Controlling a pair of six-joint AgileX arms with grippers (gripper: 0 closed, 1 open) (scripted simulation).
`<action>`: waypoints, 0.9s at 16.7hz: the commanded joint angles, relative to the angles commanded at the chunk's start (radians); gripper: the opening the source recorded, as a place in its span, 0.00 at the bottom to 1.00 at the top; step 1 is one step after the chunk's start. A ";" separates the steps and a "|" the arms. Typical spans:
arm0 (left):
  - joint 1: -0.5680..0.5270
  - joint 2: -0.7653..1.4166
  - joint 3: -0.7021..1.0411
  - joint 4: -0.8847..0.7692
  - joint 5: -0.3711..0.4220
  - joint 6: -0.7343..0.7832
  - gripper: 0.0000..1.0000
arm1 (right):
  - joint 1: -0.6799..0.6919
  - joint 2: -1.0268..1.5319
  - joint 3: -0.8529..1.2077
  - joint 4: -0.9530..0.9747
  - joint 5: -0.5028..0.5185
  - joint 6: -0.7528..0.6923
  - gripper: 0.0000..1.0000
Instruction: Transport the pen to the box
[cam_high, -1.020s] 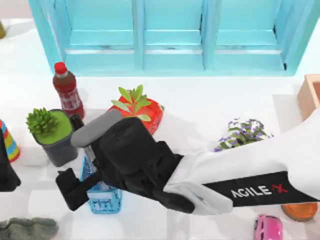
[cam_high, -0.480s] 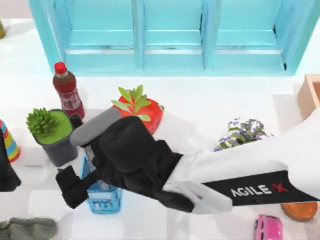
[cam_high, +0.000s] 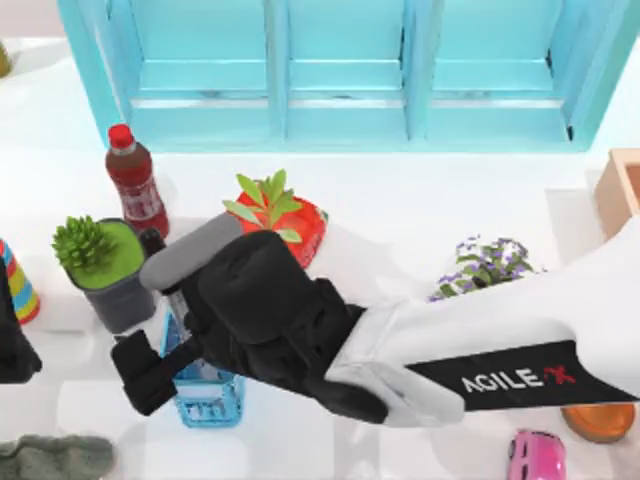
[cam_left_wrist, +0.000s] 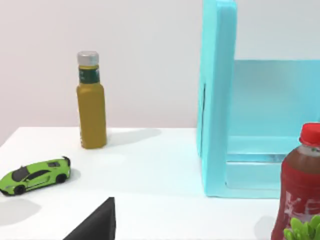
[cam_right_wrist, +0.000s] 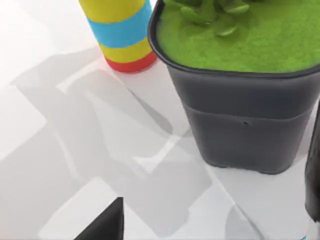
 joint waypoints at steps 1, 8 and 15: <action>0.000 0.000 0.000 0.000 0.000 0.000 1.00 | 0.000 0.000 0.000 0.000 0.000 0.000 0.00; 0.000 0.000 0.000 0.000 0.000 0.000 1.00 | -0.021 -0.072 -0.012 -0.065 -0.045 -0.022 0.00; 0.000 0.000 0.000 0.000 0.000 0.000 1.00 | -0.167 -0.487 -0.087 -0.372 -0.150 -0.088 0.00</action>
